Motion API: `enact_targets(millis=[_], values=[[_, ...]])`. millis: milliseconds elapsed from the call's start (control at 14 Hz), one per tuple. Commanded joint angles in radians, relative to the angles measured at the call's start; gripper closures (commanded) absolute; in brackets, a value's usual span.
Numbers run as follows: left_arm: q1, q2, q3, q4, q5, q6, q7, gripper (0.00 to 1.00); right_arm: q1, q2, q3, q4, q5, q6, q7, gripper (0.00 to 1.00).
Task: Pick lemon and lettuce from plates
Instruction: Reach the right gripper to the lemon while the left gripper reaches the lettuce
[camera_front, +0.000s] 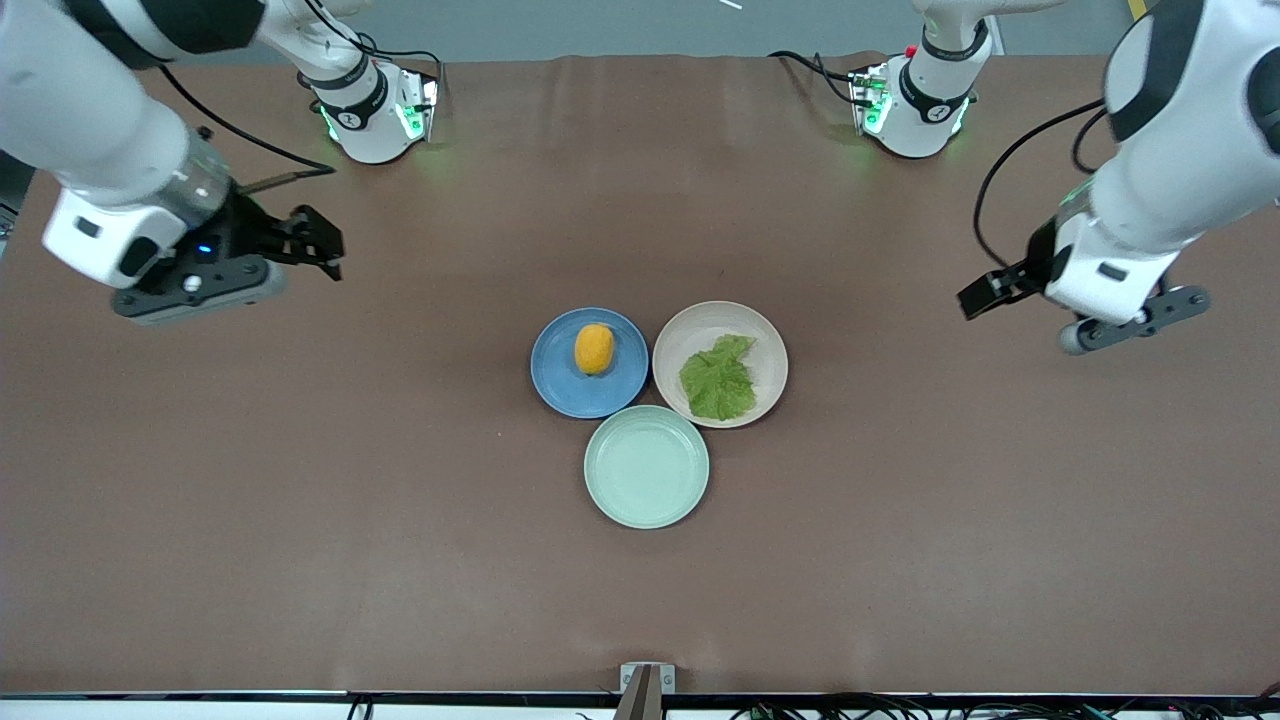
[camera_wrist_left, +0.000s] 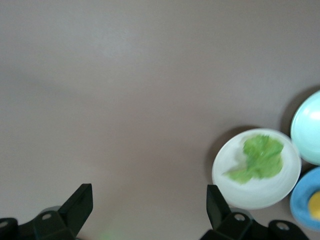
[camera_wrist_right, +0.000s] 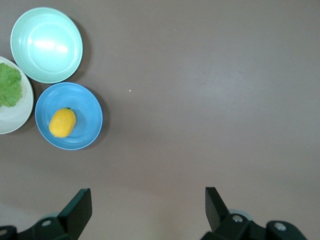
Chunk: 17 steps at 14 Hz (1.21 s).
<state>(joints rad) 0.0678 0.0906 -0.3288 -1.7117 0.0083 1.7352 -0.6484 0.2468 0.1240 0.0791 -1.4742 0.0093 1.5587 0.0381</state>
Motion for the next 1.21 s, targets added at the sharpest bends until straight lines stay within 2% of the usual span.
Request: enact_targets(millis=[0,143,357,500,714,929,1143], values=[[0.004,0.030,-0.058,-0.068,-0.019,0.104,-0.179,0.00,0.075,0.038,-0.009,0.006,0.008,0.003,0.051,0.00],[-0.011,0.107,-0.113,-0.069,-0.008,0.171,-0.386,0.00,0.139,0.077,-0.007,0.000,0.012,0.018,0.155,0.00],[-0.095,0.223,-0.118,-0.069,0.060,0.283,-0.629,0.00,0.239,0.132,-0.007,-0.069,0.033,0.117,0.304,0.00],[-0.141,0.303,-0.118,-0.069,0.091,0.360,-0.791,0.01,0.272,0.146,-0.007,-0.174,0.101,0.275,0.376,0.00],[-0.198,0.401,-0.118,-0.069,0.162,0.461,-1.024,0.04,0.324,0.199,-0.007,-0.314,0.109,0.536,0.426,0.00],[-0.239,0.487,-0.118,-0.060,0.206,0.533,-1.192,0.10,0.365,0.285,-0.008,-0.331,0.109,0.651,0.512,0.00],[-0.269,0.541,-0.116,-0.052,0.208,0.567,-1.266,0.16,0.371,0.357,-0.007,-0.333,0.109,0.736,0.528,0.00]])
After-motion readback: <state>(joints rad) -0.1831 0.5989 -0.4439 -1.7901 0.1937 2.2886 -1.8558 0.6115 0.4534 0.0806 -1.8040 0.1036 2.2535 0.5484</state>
